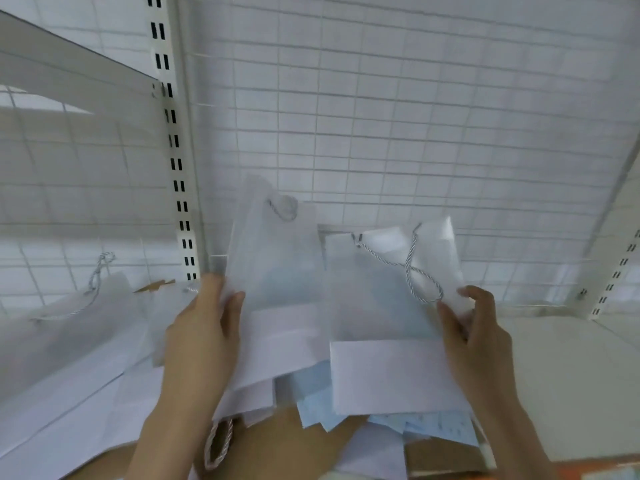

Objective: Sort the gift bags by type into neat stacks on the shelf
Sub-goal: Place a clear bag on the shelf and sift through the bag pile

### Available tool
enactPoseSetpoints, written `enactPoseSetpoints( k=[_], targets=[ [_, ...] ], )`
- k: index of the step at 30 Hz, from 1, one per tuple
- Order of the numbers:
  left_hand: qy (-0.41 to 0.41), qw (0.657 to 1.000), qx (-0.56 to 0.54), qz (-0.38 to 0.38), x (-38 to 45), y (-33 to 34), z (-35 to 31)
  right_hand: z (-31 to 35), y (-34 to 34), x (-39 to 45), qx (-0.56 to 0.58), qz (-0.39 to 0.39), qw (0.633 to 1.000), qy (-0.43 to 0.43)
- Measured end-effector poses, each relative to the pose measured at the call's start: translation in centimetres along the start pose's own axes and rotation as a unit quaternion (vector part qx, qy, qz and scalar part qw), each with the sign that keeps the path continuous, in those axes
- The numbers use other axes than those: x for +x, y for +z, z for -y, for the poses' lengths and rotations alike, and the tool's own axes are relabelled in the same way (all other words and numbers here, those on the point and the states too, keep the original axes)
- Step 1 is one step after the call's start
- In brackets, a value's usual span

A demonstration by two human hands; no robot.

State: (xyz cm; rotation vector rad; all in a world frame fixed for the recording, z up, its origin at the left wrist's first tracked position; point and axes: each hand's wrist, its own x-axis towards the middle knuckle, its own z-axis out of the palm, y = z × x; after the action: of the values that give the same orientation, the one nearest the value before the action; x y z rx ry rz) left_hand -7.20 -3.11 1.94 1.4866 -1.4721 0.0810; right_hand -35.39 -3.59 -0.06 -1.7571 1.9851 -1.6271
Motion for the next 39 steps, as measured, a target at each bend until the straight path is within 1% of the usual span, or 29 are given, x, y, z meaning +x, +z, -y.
enactPoseSetpoints(
  k=[5, 8, 12, 15, 17, 20, 25, 29, 33, 35, 39],
  targets=[
    [-0.021, 0.995, -0.069, -0.07, -2.0, 1.3, -4.6, -3.6, -4.0, 1.8, 0.023, -0.011, 0.999, -0.024],
    [-0.024, 0.989, -0.085, -0.12, -3.3, 2.5, -7.8, -7.0, -7.5, 3.4, 0.034, -0.01, 0.999, -0.031],
    [-0.027, 0.985, -0.067, -0.156, -4.8, 4.4, -13.3, -11.4, -12.6, 5.9, 0.054, 0.002, 0.998, -0.04],
    [0.013, 0.985, -0.03, -0.167, -6.0, 5.7, -17.8, -14.2, -15.4, 7.4, 0.068, 0.014, 0.997, -0.034],
    [0.038, 0.987, -0.007, -0.159, -6.8, 6.5, -20.3, -15.8, -16.6, 8.0, 0.08, 0.021, 0.996, -0.023],
    [0.053, 0.989, -0.029, -0.136, -7.3, 8.0, -22.8, -17.6, -17.4, 8.5, 0.092, 0.021, 0.995, -0.016],
    [0.055, 0.996, -0.043, -0.059, -7.3, 12.7, -25.0, -19.6, -17.9, 9.5, 0.102, 0.005, 0.995, -0.003],
    [0.022, 0.997, -0.072, -0.009, -8.3, 16.9, -25.0, -21.6, -18.8, 10.2, 0.077, -0.018, 0.997, 0.009],
    [-0.038, 0.994, -0.1, 0.007, -10.6, 20.7, -25.9, -24.8, -20.5, 10.5, 0.074, -0.024, 0.996, 0.033],
    [-0.067, 0.991, -0.117, 0.023, -11.6, 22.5, -26.8, -26.4, -21.5, 10.7, 0.078, -0.03, 0.995, 0.06],
    [-0.067, 0.991, -0.11, 0.044, -12.8, 26.1, -30.0, -30.4, -23.8, 11.7, 0.093, -0.038, 0.989, 0.108]
  ],
)
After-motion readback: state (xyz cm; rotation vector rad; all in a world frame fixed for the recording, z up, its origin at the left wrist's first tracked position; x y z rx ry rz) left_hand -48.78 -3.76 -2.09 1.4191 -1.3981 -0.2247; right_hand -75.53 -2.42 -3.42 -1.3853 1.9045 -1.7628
